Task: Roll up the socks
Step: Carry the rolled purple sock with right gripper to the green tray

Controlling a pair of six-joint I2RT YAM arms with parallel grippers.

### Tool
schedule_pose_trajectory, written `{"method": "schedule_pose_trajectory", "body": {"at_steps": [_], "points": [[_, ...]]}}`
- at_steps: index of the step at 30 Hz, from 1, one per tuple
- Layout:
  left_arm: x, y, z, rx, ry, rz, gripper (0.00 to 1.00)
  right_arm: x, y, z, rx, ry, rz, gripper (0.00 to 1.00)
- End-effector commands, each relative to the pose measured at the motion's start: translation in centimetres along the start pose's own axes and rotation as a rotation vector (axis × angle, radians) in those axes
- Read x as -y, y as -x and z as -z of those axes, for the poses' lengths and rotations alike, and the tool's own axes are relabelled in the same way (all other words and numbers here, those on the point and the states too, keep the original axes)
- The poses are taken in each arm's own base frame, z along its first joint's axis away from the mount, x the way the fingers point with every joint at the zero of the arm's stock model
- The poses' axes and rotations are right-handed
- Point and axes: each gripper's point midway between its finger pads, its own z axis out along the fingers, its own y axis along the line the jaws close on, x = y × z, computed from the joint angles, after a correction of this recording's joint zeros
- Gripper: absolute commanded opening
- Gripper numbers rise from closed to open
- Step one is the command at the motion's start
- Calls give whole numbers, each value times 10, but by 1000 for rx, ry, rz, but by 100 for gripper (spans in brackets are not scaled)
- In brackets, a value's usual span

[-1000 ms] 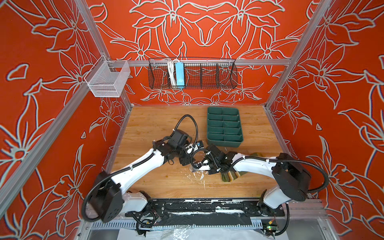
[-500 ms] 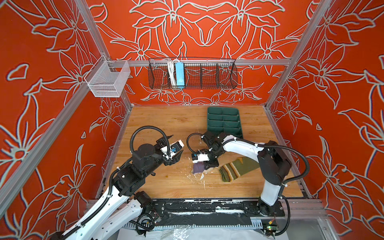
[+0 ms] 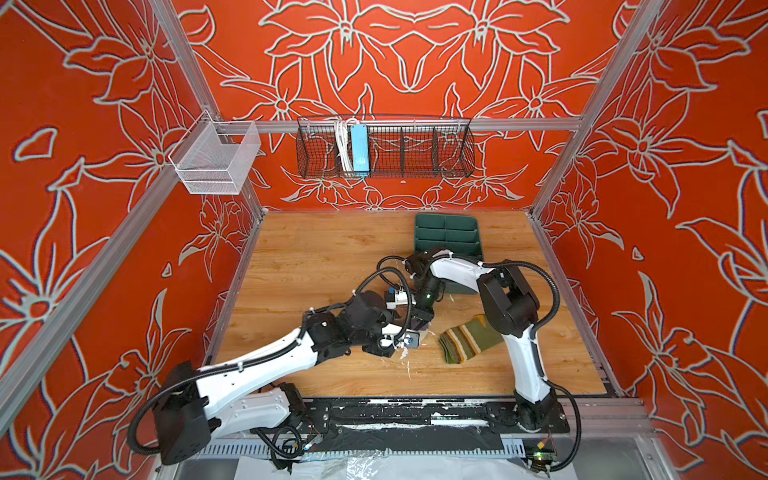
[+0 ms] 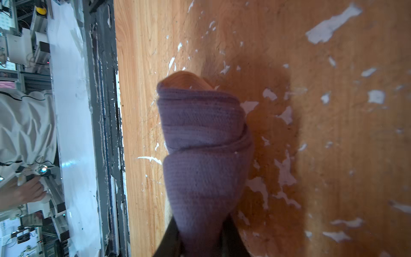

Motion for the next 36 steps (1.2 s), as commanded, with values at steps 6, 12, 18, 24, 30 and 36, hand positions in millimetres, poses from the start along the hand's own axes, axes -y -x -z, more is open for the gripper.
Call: {"method": "schedule_pose_trajectory", "body": {"at_steps": [6, 12, 18, 24, 30, 36], "points": [[-16, 3, -25, 12, 67, 173, 61, -13, 4, 12, 47, 37, 22, 0], [-68, 32, 32, 120, 300, 185, 60, -29, 16, 52, 160, -157, 147, 0], [-114, 70, 116, 371, 503, 293, 66, -33, 18, 142, 288, -558, 273, 0], [-120, 48, 98, 360, 444, 572, 69, 11, -24, 234, 242, -1036, 257, 0], [-112, 30, 82, 345, 455, 645, 71, 65, -86, 272, -16, -1174, 149, 0], [-107, 19, 79, 326, 450, 676, 72, 103, -119, 280, -143, -1156, 96, 0]]}}
